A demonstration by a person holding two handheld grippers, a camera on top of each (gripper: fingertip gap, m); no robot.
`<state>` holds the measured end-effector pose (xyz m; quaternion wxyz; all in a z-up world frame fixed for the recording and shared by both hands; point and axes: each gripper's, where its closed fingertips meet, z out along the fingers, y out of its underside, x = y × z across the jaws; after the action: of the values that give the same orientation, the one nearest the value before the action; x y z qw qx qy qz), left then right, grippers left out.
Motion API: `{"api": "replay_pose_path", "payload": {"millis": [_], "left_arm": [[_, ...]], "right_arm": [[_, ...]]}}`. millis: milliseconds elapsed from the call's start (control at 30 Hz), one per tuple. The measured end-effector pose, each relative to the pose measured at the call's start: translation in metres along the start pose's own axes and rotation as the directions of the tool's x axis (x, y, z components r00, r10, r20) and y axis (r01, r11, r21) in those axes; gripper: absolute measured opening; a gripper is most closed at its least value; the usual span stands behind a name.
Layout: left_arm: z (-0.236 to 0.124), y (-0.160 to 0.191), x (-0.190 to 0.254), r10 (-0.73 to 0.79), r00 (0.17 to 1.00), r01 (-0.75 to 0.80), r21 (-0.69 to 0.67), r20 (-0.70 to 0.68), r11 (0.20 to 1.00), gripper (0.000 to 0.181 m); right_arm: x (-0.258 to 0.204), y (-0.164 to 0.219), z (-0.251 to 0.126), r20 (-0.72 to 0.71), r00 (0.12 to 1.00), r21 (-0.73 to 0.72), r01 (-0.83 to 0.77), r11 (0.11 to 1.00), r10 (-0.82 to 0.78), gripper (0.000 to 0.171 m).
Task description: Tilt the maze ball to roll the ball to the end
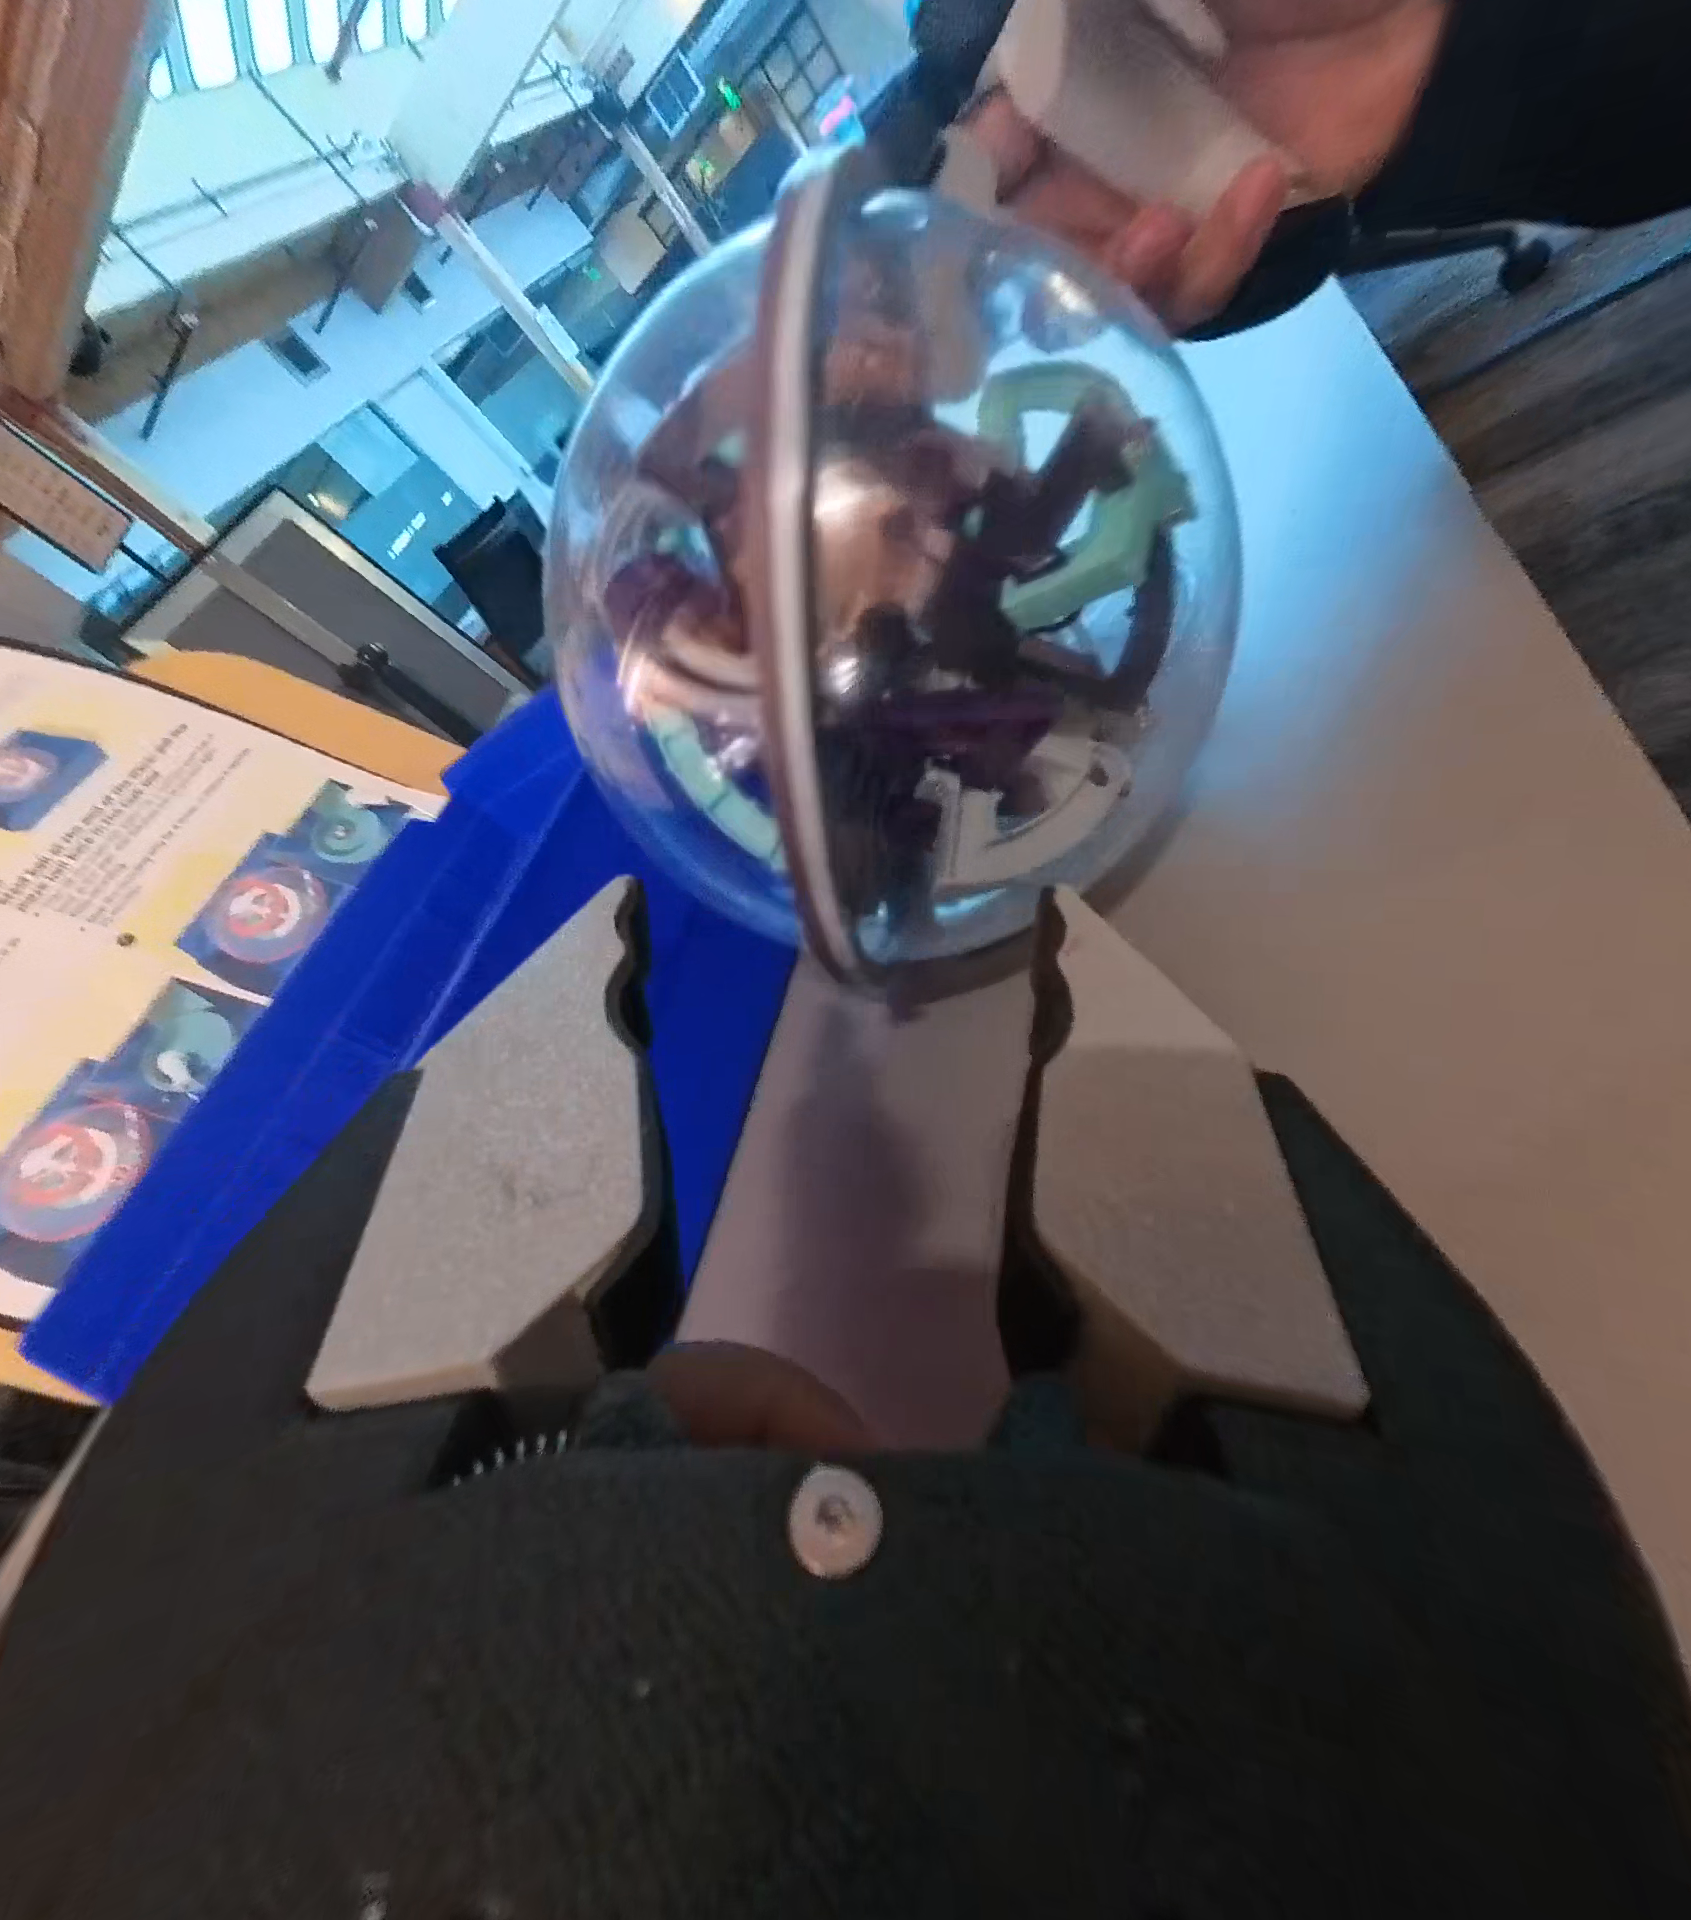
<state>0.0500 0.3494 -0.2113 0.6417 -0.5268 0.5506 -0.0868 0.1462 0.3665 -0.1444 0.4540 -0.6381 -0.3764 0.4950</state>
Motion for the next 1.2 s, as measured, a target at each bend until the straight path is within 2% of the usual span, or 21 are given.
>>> {"api": "replay_pose_path", "payload": {"millis": [33,100,267,333,400,467,500,567,633,733,800,967,1100,1200], "left_arm": [[0.003,0.002,0.000,-0.024,1.000,0.024,-0.009,-0.006,1.000,0.072],[0.009,0.005,0.001,-0.046,0.999,0.045,-0.027,-0.022,0.999,0.073],[0.019,0.007,0.007,-0.062,0.996,0.058,-0.068,-0.061,0.996,0.074],[0.016,0.001,0.004,-0.153,0.984,0.150,-0.039,-0.088,0.988,0.068],[0.009,-0.010,-0.001,-0.291,0.945,0.298,0.027,-0.148,0.954,0.056],[0.003,-0.021,-0.010,-0.405,0.895,0.426,0.092,-0.185,0.900,0.035],[0.001,-0.022,-0.015,-0.431,0.883,0.454,0.111,-0.187,0.884,0.036],[0.001,-0.020,-0.017,-0.431,0.887,0.451,0.108,-0.168,0.886,0.041],[0.000,-0.021,-0.017,-0.397,0.907,0.413,0.109,-0.142,0.904,0.038],[-0.002,-0.024,-0.011,-0.308,0.945,0.320,0.109,-0.111,0.941,0.007],[-0.003,-0.022,-0.013,-0.277,0.958,0.283,0.103,-0.072,0.954,0.006],[-0.002,-0.019,-0.020,-0.319,0.946,0.324,0.097,-0.063,0.941,0.006],[-0.003,-0.021,-0.027,-0.439,0.893,0.449,0.113,-0.102,0.887,0.006],[-0.003,-0.026,-0.032,-0.533,0.834,0.550,0.130,-0.144,0.825,0.006]], "right_arm": [[-0.002,0.001,-0.002,0.012,1.000,-0.001,0.019,1.000,-0.019,0.111],[0.002,0.003,-0.002,-0.009,0.999,0.001,0.043,0.999,-0.043,0.098],[0.017,-0.005,0.007,-0.068,0.995,0.041,-0.070,0.997,0.073,0.095],[0.024,-0.008,0.008,-0.089,0.988,0.070,-0.120,0.990,0.127,0.095],[0.029,-0.010,0.010,-0.101,0.980,0.097,-0.164,0.982,0.173,0.086],[0.036,-0.012,0.011,-0.139,0.968,0.113,-0.193,0.975,0.208,0.076],[0.038,-0.013,0.013,-0.146,0.963,0.117,-0.212,0.970,0.227,0.075],[0.039,-0.014,0.015,-0.164,0.958,0.117,-0.219,0.969,0.236,0.074],[0.040,-0.014,0.015,-0.180,0.954,0.113,-0.221,0.969,0.239,0.074],[0.041,-0.014,0.015,-0.194,0.948,0.103,-0.234,0.967,0.251,0.073],[0.040,-0.013,0.015,-0.192,0.947,0.091,-0.242,0.966,0.256,0.073],[0.035,-0.015,0.013,-0.150,0.958,0.079,-0.236,0.969,0.246,0.072],[0.021,-0.033,-0.009,-0.022,0.972,0.140,-0.229,0.963,0.234,0.083],[0.018,-0.033,-0.030,-0.019,0.989,0.131,-0.140,0.981,0.144,0.078]]}}
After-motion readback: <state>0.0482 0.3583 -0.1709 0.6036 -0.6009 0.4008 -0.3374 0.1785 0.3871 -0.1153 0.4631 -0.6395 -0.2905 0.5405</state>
